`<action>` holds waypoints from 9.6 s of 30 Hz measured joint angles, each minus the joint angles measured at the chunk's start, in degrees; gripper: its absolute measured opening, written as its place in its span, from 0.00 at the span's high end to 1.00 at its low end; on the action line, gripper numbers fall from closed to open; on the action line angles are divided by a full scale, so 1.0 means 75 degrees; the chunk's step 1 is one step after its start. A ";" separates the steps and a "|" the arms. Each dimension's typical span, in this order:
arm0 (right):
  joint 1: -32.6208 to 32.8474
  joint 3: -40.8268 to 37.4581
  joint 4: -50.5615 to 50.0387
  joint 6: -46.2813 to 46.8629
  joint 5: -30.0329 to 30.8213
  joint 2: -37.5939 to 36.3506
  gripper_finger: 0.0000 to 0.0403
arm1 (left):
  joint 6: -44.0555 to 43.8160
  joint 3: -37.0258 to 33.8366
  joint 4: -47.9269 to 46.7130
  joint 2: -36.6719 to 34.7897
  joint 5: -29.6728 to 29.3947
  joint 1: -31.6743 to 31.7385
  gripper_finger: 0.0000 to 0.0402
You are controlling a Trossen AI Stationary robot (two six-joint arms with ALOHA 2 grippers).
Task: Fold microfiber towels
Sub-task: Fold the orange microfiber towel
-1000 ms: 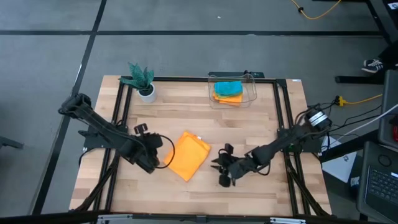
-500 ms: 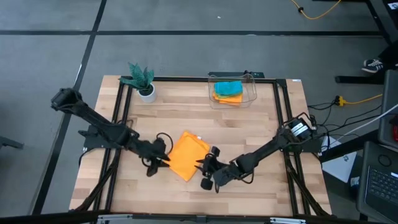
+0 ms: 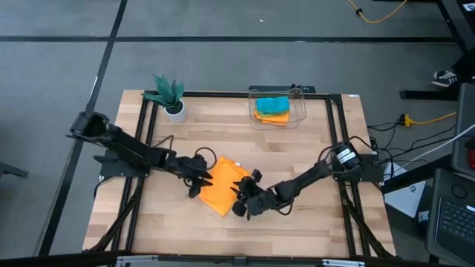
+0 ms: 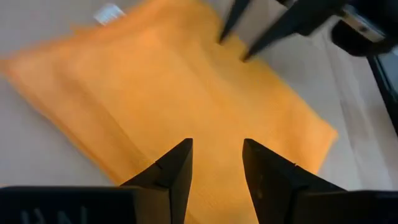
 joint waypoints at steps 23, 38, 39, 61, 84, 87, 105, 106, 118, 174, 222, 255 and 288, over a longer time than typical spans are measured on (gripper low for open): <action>-0.2602 -0.0007 -0.0736 -0.5276 -0.6375 -0.0230 0.74 | -0.2208 0.1593 -0.0330 0.2144 -0.1376 -0.2395 0.66; -0.1403 -0.0009 -0.2693 -0.3950 -0.6142 -0.2199 0.74 | -0.1156 0.1915 -0.0486 0.1942 -0.1683 -0.2288 0.66; -0.1289 -0.0012 -0.2764 -0.3819 -0.6034 -0.2158 0.74 | -0.1153 0.1915 -0.0465 0.1942 -0.1674 -0.2298 0.66; -0.0434 -0.0006 -0.2314 -0.3041 -0.5930 -0.1903 0.62 | -0.0723 0.3302 -0.1534 0.1980 -0.2110 -0.2980 0.65; -0.0328 0.0000 -0.2096 -0.3657 -0.5353 -0.0968 0.30 | -0.0558 0.3311 -0.1438 0.2830 -0.2622 -0.3200 0.46; -0.0328 0.0000 -0.2126 -0.3666 -0.5352 -0.0968 0.30 | -0.0582 0.3311 -0.1298 0.3093 -0.2596 -0.3200 0.44; -0.0141 0.0025 -0.2792 -0.3832 -0.4666 -0.0812 0.30 | 0.0100 0.3349 -0.1299 0.3990 -0.3181 -0.3130 0.49; -0.0099 0.0027 -0.2787 -0.3882 -0.4619 -0.0777 0.30 | 0.0198 0.3351 -0.1315 0.3994 -0.3215 -0.3148 0.50; 0.0176 0.0029 -0.2834 -0.3384 -0.4198 -0.0621 0.44 | 0.0656 0.3351 -0.1453 0.4009 -0.3285 -0.3180 0.78; 0.0352 0.3526 -0.6351 -0.2248 -0.4841 -0.0569 0.99 | 0.0142 0.5479 -0.3745 0.2971 -0.2237 -0.4083 1.00; 0.0944 0.3535 -0.6732 0.0405 -0.4732 -0.0441 0.99 | 0.0263 0.5502 -0.5094 0.2957 -0.2020 -0.3462 1.00; -0.0100 0.3643 -0.6453 -0.2232 -0.2631 -0.0009 0.99 | 0.0056 0.5309 -0.8014 0.2300 -0.3244 -0.2920 1.00; 0.1067 0.4849 -0.7492 -0.1630 -0.3833 -0.0021 0.99 | -0.0611 0.5415 -0.5247 0.2487 -0.2063 -0.3927 1.00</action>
